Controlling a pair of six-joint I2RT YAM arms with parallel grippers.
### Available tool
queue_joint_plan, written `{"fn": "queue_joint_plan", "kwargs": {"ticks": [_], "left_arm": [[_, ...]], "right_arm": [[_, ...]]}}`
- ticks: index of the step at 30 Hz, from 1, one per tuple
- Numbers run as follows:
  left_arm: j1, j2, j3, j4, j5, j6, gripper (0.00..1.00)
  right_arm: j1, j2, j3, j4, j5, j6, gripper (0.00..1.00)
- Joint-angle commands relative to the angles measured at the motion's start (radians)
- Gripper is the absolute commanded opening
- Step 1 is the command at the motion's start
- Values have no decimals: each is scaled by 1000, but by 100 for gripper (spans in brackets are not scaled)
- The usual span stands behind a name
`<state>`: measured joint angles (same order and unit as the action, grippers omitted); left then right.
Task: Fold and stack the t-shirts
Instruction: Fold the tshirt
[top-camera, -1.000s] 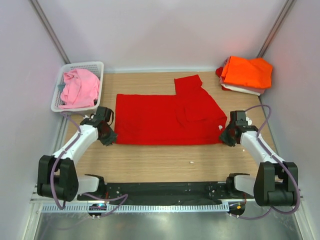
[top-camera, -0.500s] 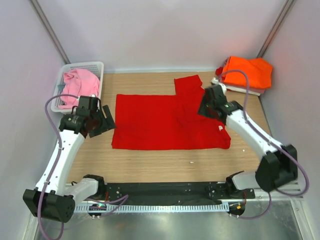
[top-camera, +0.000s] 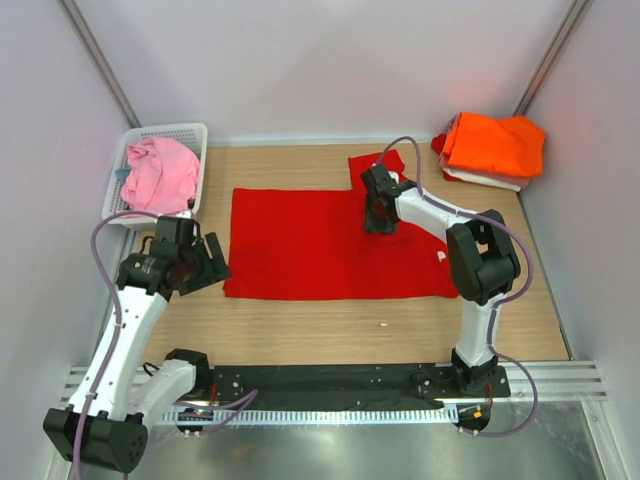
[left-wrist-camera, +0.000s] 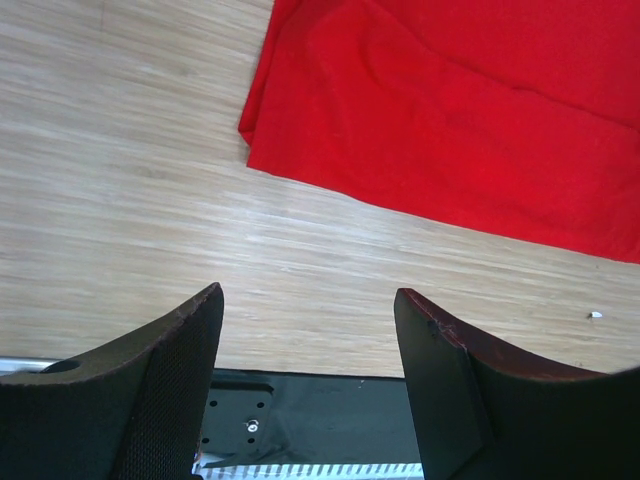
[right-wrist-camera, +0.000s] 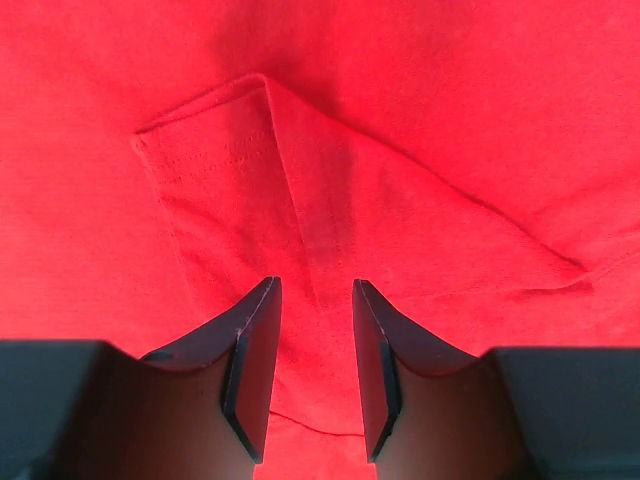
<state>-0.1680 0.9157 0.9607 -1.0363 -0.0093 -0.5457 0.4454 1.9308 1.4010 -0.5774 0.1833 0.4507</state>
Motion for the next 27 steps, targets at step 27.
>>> {"fn": "queue_joint_plan", "kwargs": {"ticks": [27], "left_arm": [[5,8,6,32,25,-3,70]], "right_arm": [[26,48,52,-16,71,-40,8]]}}
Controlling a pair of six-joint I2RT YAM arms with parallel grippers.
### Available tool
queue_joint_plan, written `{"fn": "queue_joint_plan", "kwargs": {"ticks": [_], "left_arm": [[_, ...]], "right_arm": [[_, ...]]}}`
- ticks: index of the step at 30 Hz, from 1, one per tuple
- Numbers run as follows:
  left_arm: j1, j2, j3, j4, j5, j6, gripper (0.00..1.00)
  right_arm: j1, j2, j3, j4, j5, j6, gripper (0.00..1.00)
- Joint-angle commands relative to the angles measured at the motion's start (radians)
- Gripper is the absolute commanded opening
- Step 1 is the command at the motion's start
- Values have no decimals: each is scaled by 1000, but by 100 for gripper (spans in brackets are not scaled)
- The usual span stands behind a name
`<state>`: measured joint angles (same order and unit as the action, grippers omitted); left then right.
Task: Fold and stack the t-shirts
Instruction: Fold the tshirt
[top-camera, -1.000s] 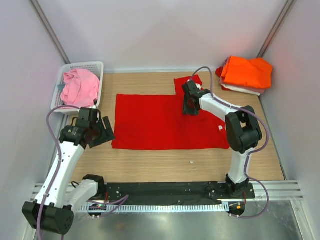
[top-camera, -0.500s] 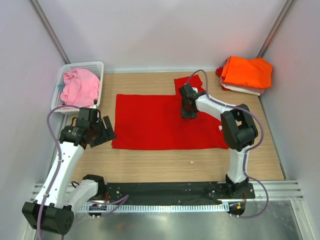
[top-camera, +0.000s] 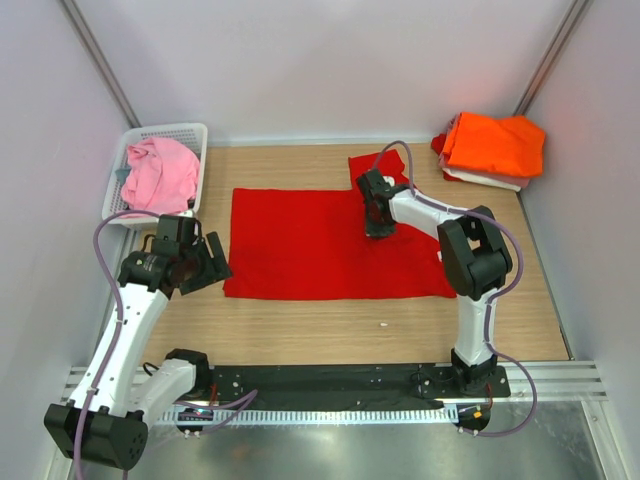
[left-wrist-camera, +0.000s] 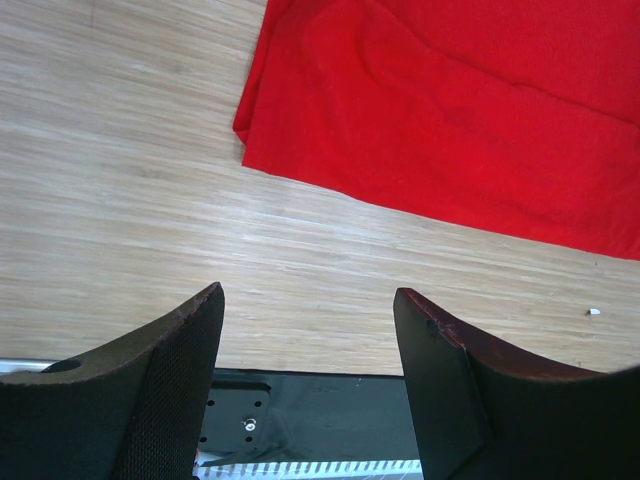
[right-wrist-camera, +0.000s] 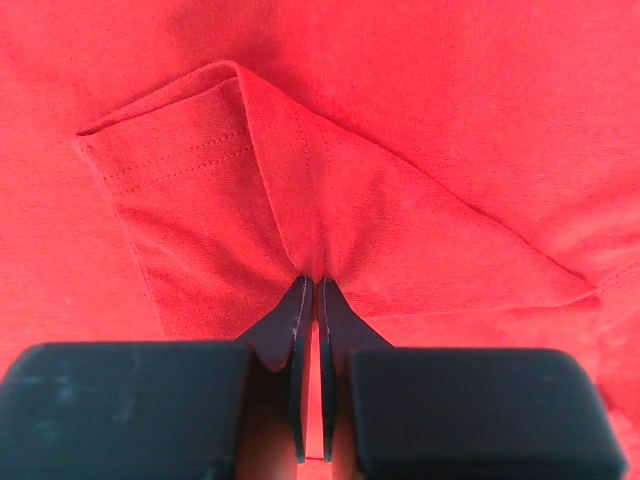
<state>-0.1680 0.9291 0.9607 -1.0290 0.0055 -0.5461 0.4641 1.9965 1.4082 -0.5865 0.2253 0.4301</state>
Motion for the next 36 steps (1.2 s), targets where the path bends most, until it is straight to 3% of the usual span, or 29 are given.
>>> {"fn": "queue_joint_plan", "kwargs": {"ticks": [1,10,22,32,36], "left_arm": [[5,-7,6,24,10,-3,70],[5,-9,7,24,8,-3,70],[5,-1,7,23,4,-5,70],[5,5,6,21,2,-6,69],[5,8,7,23,7,-5,69]], "right_arm": [[7,-22,49,-12,43,-21,8],[5,-1,190,-134,137,-126,10],[-2,62,242,-150,54,-159,22],[-56,70,268,-139,112,-169,2],[-84,87,298,-144,114,-183,1]]}}
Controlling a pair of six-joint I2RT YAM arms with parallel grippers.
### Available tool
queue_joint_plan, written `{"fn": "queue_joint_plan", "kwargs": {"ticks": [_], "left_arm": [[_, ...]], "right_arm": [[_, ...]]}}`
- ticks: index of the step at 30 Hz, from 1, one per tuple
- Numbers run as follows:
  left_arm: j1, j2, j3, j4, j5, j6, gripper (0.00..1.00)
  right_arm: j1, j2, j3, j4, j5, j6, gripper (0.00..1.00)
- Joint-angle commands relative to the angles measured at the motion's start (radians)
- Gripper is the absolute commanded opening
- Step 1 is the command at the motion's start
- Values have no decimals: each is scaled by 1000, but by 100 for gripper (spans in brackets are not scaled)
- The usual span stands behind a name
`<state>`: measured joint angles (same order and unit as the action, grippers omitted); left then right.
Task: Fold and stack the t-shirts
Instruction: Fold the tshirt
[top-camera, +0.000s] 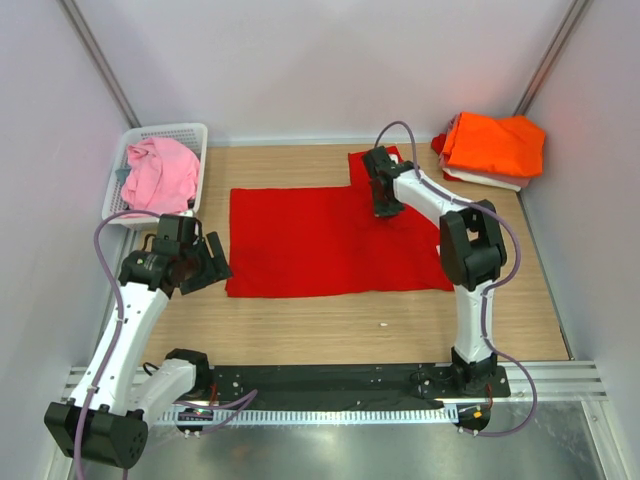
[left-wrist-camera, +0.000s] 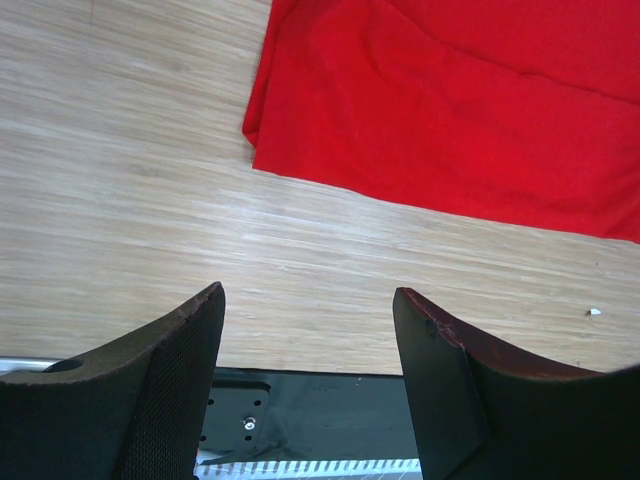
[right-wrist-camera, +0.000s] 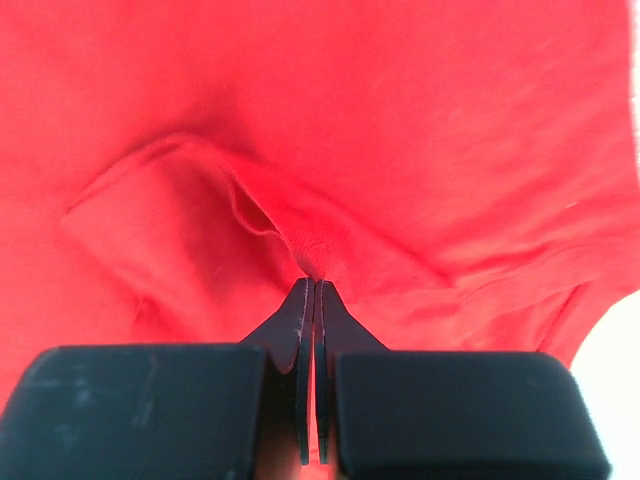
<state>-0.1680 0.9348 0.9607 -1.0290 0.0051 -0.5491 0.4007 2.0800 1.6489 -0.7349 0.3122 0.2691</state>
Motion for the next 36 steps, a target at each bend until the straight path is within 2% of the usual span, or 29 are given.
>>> {"fn": "queue_joint_plan", "kwargs": {"ticks": [1,8,9,10,12,13,14,15,19,21,25,29,33,34,36], "left_arm": [[5,2,7,23,7,-2,69],[4,16,6,26,15,1,69],[5,18,4,24,16,2,69],[5,19,4,24,18,0,69],[4,18,3,24,21,0,69],[5,18,1,24,21,0,69],[5,18,3,26,21,0,69],[5,18,1,24,19,-2,69],[5,30,1,24,19,-3,68],[5,36,3,24,21,-3,68],[5,47,3,21,18,-3,68],[5,59,1,20,15,-5,67],[5,62,3,18,9,-8,66],[4,59,3,18,7,-9,66],[4,53,1,20,6,-11,66]], "right_arm": [[-28,14,71,3,28,-30,1],[-108,139,167,77,108,-128,3],[-112,162,192,68,160,-136,9],[-117,182,245,59,172,-143,27],[-120,224,293,36,183,-163,46],[-122,229,331,34,183,-165,61],[-123,226,344,43,183,-165,66],[-128,212,354,54,174,-156,75],[-155,210,464,109,19,-101,88],[-172,244,534,112,-54,-77,89],[-187,392,730,111,-73,-32,90],[-207,488,787,202,-41,22,90],[-237,583,844,292,-76,76,90],[-237,618,938,284,-76,74,90],[-237,690,1026,273,-79,73,89]]}}
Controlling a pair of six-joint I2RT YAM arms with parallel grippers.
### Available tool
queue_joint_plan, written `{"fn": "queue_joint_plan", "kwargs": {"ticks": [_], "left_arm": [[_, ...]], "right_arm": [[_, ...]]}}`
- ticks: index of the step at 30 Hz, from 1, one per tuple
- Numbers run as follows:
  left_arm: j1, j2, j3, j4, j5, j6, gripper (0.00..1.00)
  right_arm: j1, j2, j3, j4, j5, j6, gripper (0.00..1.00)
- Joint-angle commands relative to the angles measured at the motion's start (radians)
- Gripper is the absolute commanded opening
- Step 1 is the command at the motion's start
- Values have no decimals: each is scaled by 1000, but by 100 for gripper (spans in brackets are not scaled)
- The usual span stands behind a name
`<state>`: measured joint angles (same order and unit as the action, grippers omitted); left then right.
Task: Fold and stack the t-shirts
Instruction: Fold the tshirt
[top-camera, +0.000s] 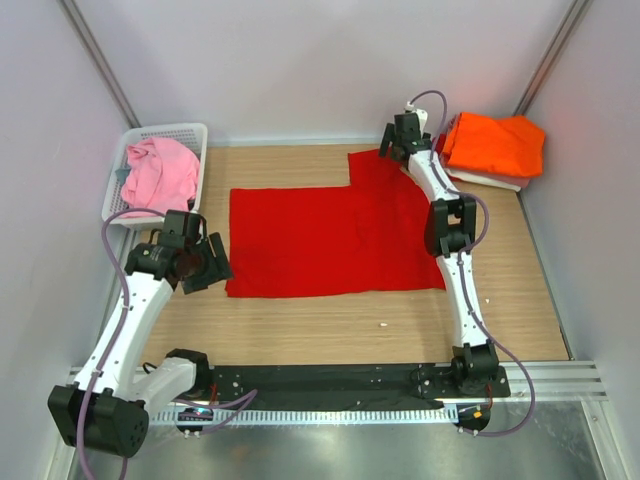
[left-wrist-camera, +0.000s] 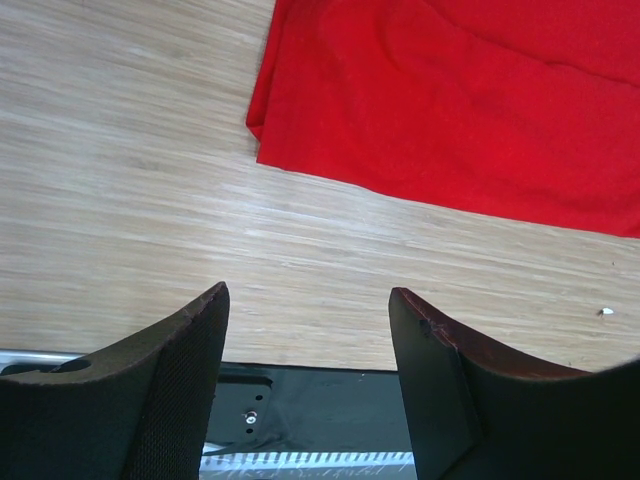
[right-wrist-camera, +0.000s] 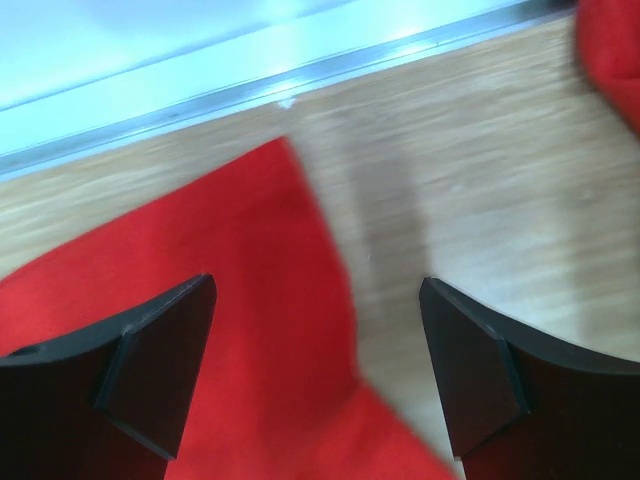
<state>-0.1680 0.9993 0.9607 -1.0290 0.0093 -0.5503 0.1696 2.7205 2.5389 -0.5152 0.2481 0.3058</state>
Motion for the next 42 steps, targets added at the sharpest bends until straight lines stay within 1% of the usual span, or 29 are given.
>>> {"fn": "queue_joint_plan", "kwargs": {"ticks": [1,2,3,6,10,14,16,17,19,20,22,23,24,25,26,27,29,32,33,34,35,36,37,38,39,40,42], "left_arm": [[4,-11,3,18,0,-10,66],[4,-21,1,20,-3,-13,66],[5,-25,1,18,-3,-16,66],[5,-41,0,23,-3,-17,66],[5,-41,0,24,-3,-16,66],[5,-45,0,24,-2,-16,66],[5,-54,0,24,-3,-16,66],[5,-57,0,24,-3,-17,66],[7,-59,0,24,-3,-17,66],[7,-57,0,24,-2,-19,66],[7,-56,0,24,-2,-17,66],[7,-54,1,24,-2,-19,66],[7,-53,1,24,-3,-19,66],[7,-53,0,23,-2,-19,66],[7,-51,0,23,-3,-19,66],[7,-48,1,23,-2,-19,66],[9,-41,0,23,-3,-20,66],[19,-13,-2,30,-57,-33,65],[24,1,4,32,-81,-51,63],[24,19,10,40,-129,-63,62],[24,36,15,58,-132,-69,62],[24,80,25,84,-121,-69,62],[24,108,56,136,-112,-83,62],[24,139,82,162,-101,-89,62],[24,219,110,187,-106,-94,63],[22,261,174,225,-115,-117,63],[24,359,240,257,-143,-140,63]], "right_arm": [[-5,53,135,76,-23,35,89],[-7,51,115,131,-20,35,88],[-5,51,101,150,-17,36,87],[-5,82,118,176,-3,32,85],[1,122,147,190,-35,32,83],[28,131,143,182,-38,-4,77],[30,137,138,176,-53,-1,72],[30,145,136,169,-56,3,64],[30,140,130,159,-72,6,55],[31,133,120,170,-73,10,46],[31,133,119,169,-78,16,40],[31,133,121,169,-75,15,27],[30,128,110,172,-69,13,21],[31,125,104,184,-60,12,17],[31,120,94,191,-53,10,5],[31,110,72,204,-49,6,1],[31,96,60,231,-40,7,2],[31,36,18,280,-41,1,2],[31,-38,-58,303,-46,4,1],[31,-79,-112,361,-46,12,1],[34,-134,-174,397,-38,19,1],[36,-181,-319,434,-38,27,2],[38,-282,-394,508,-36,38,1],[41,-322,-463,571,-35,39,1],[41,-356,-567,604,-33,41,2],[41,-392,-603,647,-32,42,2],[42,-459,-685,676,-33,52,1]]}}
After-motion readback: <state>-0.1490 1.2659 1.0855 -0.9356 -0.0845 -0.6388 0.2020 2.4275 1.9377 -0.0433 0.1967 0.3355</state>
